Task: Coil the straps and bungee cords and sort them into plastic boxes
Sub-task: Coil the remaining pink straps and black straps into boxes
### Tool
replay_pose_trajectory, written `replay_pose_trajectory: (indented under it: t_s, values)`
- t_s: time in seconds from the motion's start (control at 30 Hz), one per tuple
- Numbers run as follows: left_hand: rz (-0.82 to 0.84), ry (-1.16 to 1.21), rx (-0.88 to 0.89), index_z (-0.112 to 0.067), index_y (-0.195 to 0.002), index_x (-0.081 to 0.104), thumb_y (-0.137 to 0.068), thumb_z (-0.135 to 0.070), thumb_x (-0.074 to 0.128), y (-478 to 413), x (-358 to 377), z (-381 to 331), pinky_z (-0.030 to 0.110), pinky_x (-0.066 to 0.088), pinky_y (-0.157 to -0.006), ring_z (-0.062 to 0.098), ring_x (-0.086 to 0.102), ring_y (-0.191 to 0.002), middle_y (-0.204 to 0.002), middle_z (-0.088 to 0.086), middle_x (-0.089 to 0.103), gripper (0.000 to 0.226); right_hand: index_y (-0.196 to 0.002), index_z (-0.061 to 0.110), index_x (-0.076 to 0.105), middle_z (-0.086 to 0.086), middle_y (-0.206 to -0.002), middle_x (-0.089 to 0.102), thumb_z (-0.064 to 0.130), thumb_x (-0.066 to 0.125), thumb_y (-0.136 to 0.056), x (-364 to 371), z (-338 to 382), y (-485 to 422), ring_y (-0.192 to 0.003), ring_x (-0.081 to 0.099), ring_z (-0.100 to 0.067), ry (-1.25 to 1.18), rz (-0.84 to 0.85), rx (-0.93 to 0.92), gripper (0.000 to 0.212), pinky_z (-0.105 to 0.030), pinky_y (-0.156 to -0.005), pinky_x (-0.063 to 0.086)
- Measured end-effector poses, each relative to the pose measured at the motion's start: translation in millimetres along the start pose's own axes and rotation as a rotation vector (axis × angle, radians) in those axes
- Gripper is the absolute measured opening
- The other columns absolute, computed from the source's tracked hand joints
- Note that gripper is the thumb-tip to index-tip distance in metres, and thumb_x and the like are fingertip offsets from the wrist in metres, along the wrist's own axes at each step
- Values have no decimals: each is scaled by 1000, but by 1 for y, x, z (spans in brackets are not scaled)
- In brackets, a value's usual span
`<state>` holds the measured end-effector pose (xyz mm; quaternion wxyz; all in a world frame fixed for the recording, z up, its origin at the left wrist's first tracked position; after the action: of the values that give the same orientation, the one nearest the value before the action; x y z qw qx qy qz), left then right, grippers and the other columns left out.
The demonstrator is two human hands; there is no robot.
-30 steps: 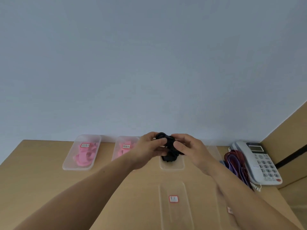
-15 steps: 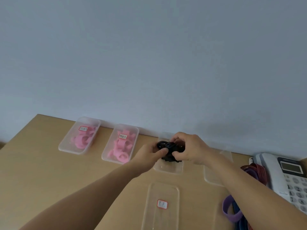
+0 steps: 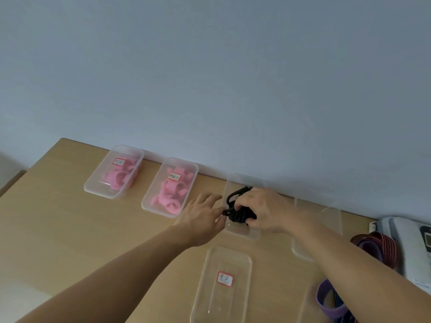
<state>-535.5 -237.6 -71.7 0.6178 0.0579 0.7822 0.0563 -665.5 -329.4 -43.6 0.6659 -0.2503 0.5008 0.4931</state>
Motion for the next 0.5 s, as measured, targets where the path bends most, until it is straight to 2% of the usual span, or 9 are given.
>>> replay_pose_trajectory:
  t_s: [0.1,0.2,0.3,0.4,0.47,0.5]
  values:
    - [-3,-41,16,-24,-148,42,-101,-41,37,-1,1,-4,39,34,-110,23,26,-143,-156,1,33,50,-103,21,66,3,-102,66,15,68,-71,2,14,2,-94,57,-23,110,-45,-117,33,-38,-79,48]
    - [14,97,-35,-21,-153,30,-98,-35,45,-4,4,-7,35,40,-105,22,34,-138,-153,2,32,58,-97,17,70,-4,-90,65,11,68,-73,10,27,5,-85,60,-26,250,-105,-217,25,-37,-67,50]
    - [53,128,-54,-17,-144,44,-97,-27,49,-7,9,-9,37,46,-100,23,35,-139,-155,6,26,48,-92,15,71,-4,-86,65,11,74,-74,15,29,8,-79,62,-26,261,-155,-252,18,-33,-61,52]
    - [46,117,-67,-14,-137,52,-97,-29,51,-6,11,-8,34,45,-99,22,35,-139,-156,5,24,43,-81,11,69,-4,-87,67,9,79,-66,17,28,14,-79,64,-25,258,-164,-252,18,-32,-57,54]
    - [32,96,-70,-16,-138,52,-98,-34,49,-5,12,-7,34,42,-103,22,32,-139,-157,3,24,44,-70,7,67,-9,-92,69,6,82,-61,21,23,16,-84,66,-29,171,-144,-223,17,-34,-62,56]
    - [20,79,-67,-18,-137,54,-98,-36,48,-6,11,-7,35,40,-106,22,29,-140,-157,2,24,44,-70,5,67,-11,-101,70,6,82,-65,23,19,16,-94,65,-30,87,-113,-180,15,-37,-71,57]
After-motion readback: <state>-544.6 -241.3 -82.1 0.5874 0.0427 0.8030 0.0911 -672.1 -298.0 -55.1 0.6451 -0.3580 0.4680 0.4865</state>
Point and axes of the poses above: each hand's wrist, its own y-axis away from the middle knuckle, its own x-axis out of the palm, z = x × y, the point moved 6 cm from there along -y, towards the middle knuckle
